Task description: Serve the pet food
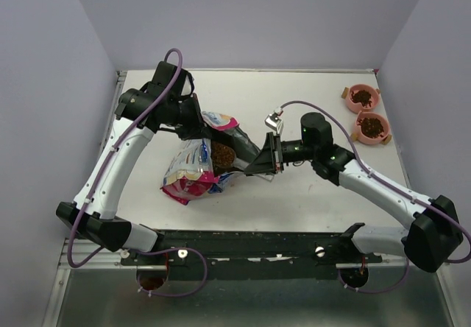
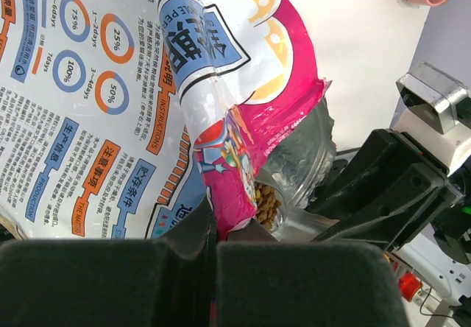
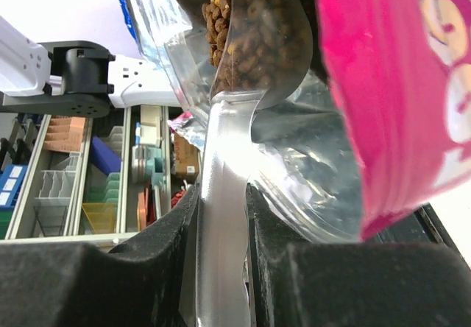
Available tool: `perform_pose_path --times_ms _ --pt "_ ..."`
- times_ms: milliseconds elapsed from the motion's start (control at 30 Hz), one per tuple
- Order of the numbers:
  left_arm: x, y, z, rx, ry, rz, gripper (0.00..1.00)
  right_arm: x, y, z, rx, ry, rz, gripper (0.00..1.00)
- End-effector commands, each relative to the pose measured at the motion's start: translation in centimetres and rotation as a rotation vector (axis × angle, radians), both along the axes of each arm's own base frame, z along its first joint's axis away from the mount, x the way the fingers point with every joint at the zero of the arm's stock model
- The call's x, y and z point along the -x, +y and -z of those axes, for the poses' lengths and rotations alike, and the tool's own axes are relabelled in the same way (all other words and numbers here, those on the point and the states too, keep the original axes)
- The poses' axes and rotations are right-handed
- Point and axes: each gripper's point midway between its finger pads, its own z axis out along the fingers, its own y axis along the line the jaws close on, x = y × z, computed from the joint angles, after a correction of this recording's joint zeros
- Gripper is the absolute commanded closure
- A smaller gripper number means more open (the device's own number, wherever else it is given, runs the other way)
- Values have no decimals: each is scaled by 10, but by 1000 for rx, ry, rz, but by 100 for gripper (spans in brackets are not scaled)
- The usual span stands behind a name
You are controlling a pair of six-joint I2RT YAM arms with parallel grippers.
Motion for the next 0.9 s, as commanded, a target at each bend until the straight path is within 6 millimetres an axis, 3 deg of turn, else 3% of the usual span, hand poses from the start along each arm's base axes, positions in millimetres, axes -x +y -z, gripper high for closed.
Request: perform_pose_path --times_ms 0,167,233,333,400,500,567,667,733,833,867 --pt "1 -16 -57 148 -151 38 100 -3 -7 2 -25 -9 14 100" --pt "-1 -17 -56 149 -144 38 100 -28 -8 31 177 40 104 100" --pt "-2 -17 -55 148 -143 37 100 -35 -13 32 283 15 108 100" --pt "-3 -17 -53 146 -139 37 100 -33 -8 -13 195 -65 72 100" --pt "-4 -18 -52 145 -134 38 100 -37 -8 -26 159 -88 110 100" --pt "-6 -19 -53 148 -139 37 100 -38 -14 14 270 -10 100 100" --pt "-6 -20 -54 151 -139 39 100 -34 -14 25 285 20 82 100" --pt "-5 -19 -54 144 -138 41 100 -32 -11 0 188 -22 92 100" --pt "-5 -18 -53 142 -139 39 100 -34 -13 -4 192 -41 106 100" --pt "-5 -19 -50 148 -130 40 100 -40 -30 46 443 3 122 100" --pt "-5 -20 -50 149 -130 41 100 -35 -31 49 453 17 91 100"
